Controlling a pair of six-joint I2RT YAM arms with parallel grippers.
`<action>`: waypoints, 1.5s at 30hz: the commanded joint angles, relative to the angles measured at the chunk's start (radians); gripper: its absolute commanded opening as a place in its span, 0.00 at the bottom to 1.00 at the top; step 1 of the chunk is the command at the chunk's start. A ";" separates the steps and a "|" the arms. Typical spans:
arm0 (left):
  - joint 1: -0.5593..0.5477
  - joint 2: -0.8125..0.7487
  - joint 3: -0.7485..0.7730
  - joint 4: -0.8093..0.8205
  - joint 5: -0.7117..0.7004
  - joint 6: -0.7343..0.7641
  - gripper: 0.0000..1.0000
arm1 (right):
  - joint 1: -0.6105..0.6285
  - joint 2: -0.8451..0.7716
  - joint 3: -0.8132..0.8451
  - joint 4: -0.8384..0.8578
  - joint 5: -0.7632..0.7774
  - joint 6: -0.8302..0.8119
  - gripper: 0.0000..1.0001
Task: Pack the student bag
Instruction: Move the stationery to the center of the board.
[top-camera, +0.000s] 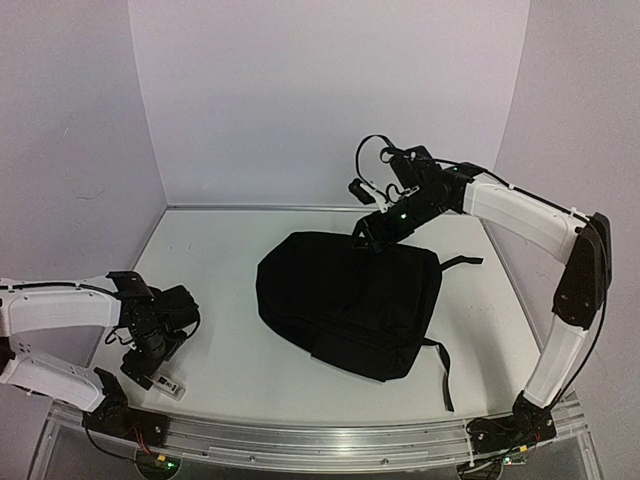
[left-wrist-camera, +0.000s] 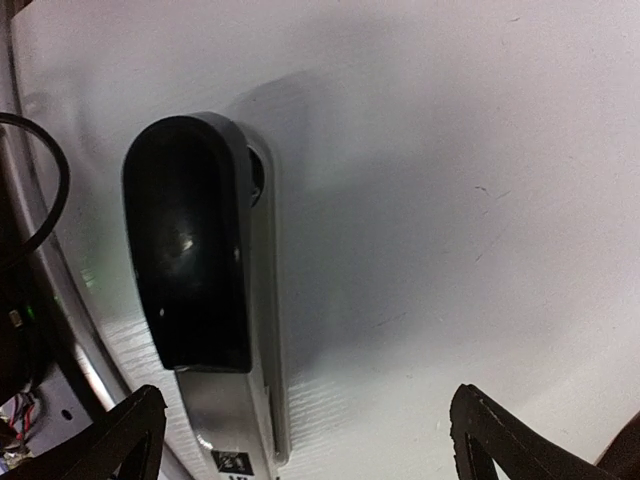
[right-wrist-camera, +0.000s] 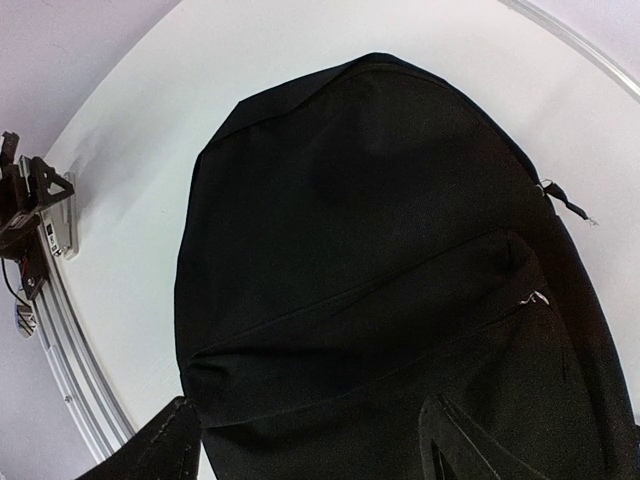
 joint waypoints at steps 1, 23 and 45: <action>0.001 0.005 -0.036 0.140 -0.108 -0.080 1.00 | 0.000 -0.065 -0.017 0.015 0.011 -0.017 0.75; 0.250 0.436 0.229 0.693 0.001 0.525 0.70 | 0.000 -0.106 -0.043 0.008 0.037 -0.019 0.75; 0.215 0.454 0.623 0.220 -0.024 0.997 1.00 | -0.002 -0.133 -0.088 0.002 0.029 -0.037 0.75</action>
